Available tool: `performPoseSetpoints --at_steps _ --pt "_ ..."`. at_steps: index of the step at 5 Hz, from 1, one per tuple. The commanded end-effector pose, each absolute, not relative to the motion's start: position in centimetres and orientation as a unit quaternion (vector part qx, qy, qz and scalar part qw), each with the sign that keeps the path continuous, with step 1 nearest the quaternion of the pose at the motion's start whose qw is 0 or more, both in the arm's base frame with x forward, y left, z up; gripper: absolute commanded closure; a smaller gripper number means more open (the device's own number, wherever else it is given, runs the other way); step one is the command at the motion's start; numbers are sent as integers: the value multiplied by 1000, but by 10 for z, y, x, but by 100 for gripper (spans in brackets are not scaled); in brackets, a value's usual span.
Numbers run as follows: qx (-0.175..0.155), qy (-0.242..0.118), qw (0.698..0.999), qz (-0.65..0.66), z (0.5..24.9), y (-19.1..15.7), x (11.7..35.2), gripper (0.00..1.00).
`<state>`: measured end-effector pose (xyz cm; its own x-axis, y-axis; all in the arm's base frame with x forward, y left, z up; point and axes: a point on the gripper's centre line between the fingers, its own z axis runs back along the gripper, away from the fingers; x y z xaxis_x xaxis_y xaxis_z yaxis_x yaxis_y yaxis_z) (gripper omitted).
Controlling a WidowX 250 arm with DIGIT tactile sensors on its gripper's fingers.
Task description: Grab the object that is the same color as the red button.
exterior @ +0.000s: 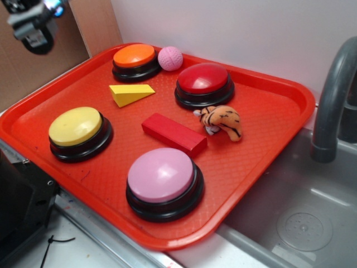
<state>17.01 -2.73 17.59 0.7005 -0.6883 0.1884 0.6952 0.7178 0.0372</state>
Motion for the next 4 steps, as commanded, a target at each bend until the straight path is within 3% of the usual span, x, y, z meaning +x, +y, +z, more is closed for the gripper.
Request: performPoseSetpoints --at_steps 1,2,4 --pt "14 -109 829 -549 132 -46 219 0" --pt "19 -86 788 -609 102 -66 229 0" --pt "-8 -64 766 -640 65 -76 234 0"
